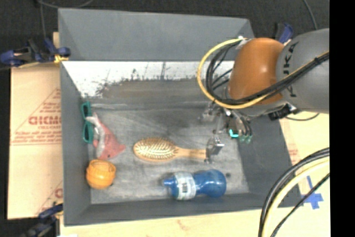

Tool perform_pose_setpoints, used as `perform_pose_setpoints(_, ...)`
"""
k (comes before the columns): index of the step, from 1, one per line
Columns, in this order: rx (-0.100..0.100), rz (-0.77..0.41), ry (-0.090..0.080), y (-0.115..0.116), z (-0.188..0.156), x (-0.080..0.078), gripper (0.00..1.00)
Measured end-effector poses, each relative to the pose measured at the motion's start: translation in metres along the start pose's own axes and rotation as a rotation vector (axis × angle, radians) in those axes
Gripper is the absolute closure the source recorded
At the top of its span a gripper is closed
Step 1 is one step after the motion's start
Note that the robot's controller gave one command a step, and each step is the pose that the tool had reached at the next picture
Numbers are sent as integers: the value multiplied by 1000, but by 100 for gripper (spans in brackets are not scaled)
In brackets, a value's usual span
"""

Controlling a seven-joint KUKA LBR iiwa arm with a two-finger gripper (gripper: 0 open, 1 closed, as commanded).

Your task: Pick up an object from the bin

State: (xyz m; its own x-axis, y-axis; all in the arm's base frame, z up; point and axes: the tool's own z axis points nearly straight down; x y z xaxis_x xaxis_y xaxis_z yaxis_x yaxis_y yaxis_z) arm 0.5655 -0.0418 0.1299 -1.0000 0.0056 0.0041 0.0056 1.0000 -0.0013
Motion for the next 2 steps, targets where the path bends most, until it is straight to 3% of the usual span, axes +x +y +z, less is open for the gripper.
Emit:
perform_pose_setpoints(1, 1, -1, -6, 0, -4, -1, 0)
perform_pose_setpoints(2, 1, -173, -8, 22, 57, 4, 100)
